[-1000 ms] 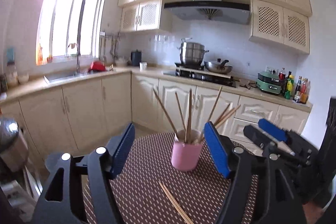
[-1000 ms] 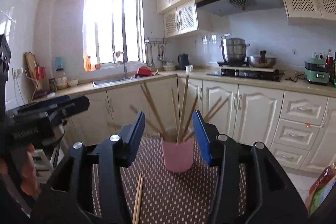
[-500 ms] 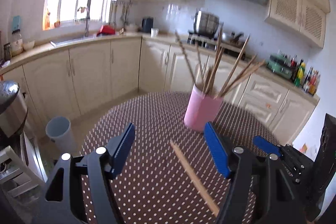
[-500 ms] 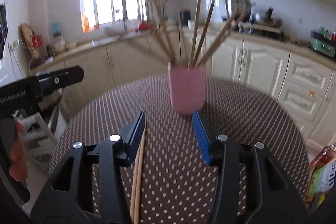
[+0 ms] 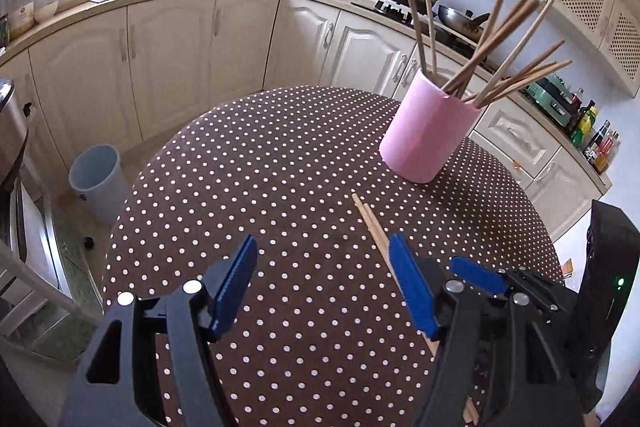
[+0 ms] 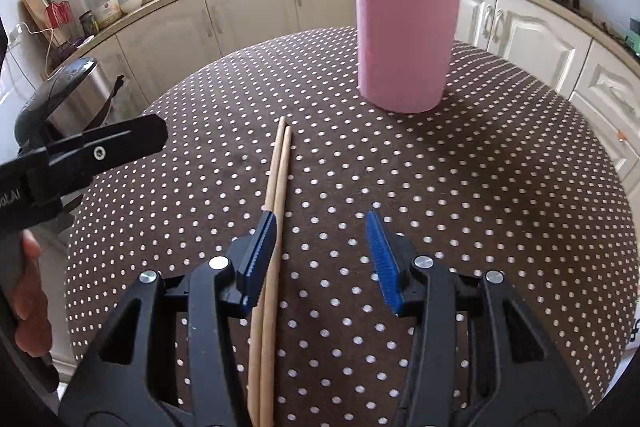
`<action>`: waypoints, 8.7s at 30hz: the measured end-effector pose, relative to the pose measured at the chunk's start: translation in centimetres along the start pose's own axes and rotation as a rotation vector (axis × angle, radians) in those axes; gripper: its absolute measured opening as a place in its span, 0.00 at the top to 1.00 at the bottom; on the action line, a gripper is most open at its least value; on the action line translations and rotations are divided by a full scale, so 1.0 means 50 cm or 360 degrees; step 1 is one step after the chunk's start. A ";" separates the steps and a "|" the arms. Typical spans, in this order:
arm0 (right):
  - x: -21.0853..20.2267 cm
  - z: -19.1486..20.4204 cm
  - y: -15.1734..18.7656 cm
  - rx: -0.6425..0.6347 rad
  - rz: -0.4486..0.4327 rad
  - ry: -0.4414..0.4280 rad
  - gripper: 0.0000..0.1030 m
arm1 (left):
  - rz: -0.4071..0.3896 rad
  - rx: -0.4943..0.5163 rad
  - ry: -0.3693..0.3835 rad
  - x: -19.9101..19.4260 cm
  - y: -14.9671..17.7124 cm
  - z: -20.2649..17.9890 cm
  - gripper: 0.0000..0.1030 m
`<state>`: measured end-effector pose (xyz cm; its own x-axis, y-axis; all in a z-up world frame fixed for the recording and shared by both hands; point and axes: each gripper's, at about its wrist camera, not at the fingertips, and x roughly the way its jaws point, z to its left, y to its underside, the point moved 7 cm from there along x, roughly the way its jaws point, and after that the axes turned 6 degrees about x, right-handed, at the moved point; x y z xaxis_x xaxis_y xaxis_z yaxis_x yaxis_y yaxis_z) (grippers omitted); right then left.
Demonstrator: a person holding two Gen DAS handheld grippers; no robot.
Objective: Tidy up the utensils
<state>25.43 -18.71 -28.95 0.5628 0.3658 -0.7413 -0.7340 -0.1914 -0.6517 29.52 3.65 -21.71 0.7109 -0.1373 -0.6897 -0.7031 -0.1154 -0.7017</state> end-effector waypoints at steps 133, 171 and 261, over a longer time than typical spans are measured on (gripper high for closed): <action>-0.326 -0.042 -0.446 -0.0083 -0.1145 -0.0087 0.95 | -0.1066 0.0175 0.0098 -0.177 -0.460 -0.285 0.95; -0.306 -0.065 -0.332 -0.0057 -0.0943 -0.0023 0.44 | -0.0825 0.0372 -0.0063 -0.197 -0.364 -0.240 0.31; -0.652 0.068 -0.061 -0.0057 -0.1304 0.0221 0.06 | -0.1130 0.0424 -0.0259 -0.622 -0.086 -0.221 0.17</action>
<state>8.04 -26.96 -2.27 0.9572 0.2866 -0.0414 -0.0602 0.0572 -0.9965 10.24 -2.47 4.71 0.9977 0.0295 -0.0615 -0.0646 0.1217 -0.9905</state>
